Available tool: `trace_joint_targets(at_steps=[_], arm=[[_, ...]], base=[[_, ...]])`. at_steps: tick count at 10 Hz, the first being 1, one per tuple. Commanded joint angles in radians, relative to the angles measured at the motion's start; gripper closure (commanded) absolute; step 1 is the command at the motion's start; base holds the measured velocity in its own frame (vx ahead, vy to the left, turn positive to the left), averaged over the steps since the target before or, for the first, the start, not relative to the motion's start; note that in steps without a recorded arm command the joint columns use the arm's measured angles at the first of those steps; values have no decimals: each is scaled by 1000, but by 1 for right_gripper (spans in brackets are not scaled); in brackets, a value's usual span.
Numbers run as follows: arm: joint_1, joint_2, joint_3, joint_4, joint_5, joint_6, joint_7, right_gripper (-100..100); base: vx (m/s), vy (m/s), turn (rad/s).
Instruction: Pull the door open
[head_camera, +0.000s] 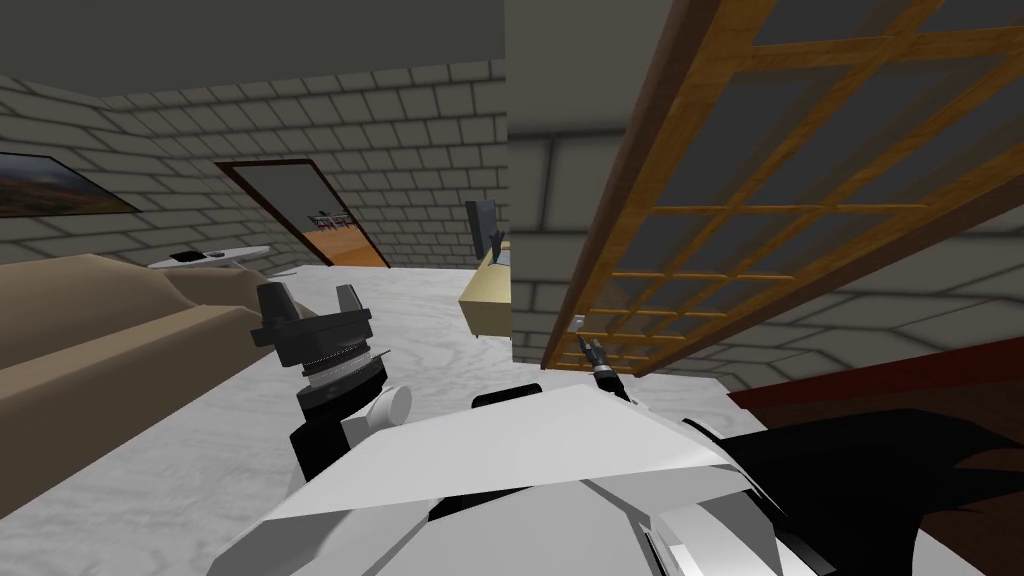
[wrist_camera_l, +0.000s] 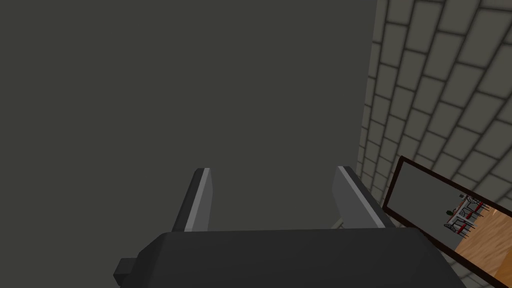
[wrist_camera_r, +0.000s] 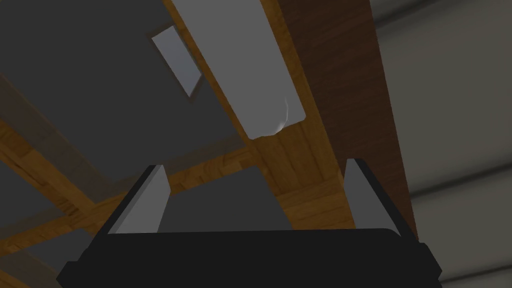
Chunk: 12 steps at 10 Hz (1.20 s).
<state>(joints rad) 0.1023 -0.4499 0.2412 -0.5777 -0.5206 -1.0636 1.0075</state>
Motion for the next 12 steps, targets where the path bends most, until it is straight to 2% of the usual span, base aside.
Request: trace_joint_targets(at_steps=[1,2,4,5,11,12], arm=[[3,-8,11,28,-1,-29,50,-100],[3,-8,11,28,-1,-29,62,-100],[21,-22,21,34,-4,-53,124,-100],[21,-22,21,34,-4,-53,133,-100],[66,-55,47,52,-12,-114,279,-100],[63,-51,44,46,-11,-105,264,-100]], base=[[1,43,-35],[0,35,-12],[3,41,-27],[-1,34,-12],[0,42,-24],[-4,21,-9]])
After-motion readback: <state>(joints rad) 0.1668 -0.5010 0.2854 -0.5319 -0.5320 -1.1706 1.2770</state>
